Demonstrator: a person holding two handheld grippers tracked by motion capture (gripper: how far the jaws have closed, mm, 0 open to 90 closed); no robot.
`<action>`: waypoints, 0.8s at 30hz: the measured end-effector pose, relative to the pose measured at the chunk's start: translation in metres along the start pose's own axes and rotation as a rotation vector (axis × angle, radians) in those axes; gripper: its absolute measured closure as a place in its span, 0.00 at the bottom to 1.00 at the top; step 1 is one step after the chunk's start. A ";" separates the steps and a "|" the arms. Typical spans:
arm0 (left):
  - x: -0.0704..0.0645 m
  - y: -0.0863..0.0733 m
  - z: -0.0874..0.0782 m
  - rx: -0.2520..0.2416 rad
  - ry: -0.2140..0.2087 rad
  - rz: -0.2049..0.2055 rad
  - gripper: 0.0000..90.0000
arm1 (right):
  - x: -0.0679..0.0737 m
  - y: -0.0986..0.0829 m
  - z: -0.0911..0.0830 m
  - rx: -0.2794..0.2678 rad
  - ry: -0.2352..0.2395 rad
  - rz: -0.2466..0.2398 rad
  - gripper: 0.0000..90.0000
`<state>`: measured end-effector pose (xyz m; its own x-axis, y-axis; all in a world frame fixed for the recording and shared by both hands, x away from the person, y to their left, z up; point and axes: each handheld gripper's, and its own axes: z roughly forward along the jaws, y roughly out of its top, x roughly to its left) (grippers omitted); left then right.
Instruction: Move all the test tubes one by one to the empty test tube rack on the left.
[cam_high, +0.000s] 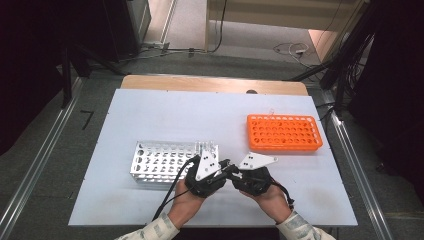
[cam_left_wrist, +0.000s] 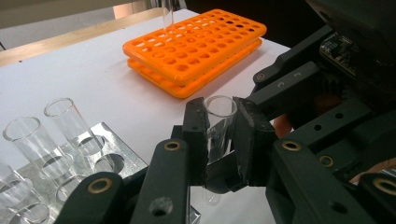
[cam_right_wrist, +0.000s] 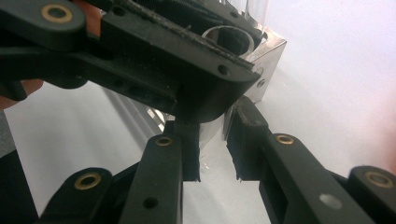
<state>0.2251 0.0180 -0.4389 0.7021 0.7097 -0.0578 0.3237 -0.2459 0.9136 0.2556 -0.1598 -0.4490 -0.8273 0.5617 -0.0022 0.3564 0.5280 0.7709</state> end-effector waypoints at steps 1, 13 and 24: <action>0.000 0.000 0.000 -0.002 0.000 -0.002 0.84 | 0.000 0.000 0.000 -0.001 0.000 0.002 0.80; 0.010 0.016 -0.019 -0.052 -0.003 -0.039 0.84 | -0.001 0.003 -0.007 -0.038 0.057 0.005 0.30; 0.026 0.030 -0.042 -0.094 0.037 -0.066 0.84 | 0.001 0.002 -0.010 -0.040 0.069 -0.003 0.22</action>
<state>0.2266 0.0573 -0.3964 0.6572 0.7463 -0.1056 0.3059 -0.1360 0.9423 0.2513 -0.1642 -0.4412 -0.8569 0.5141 0.0388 0.3377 0.5027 0.7958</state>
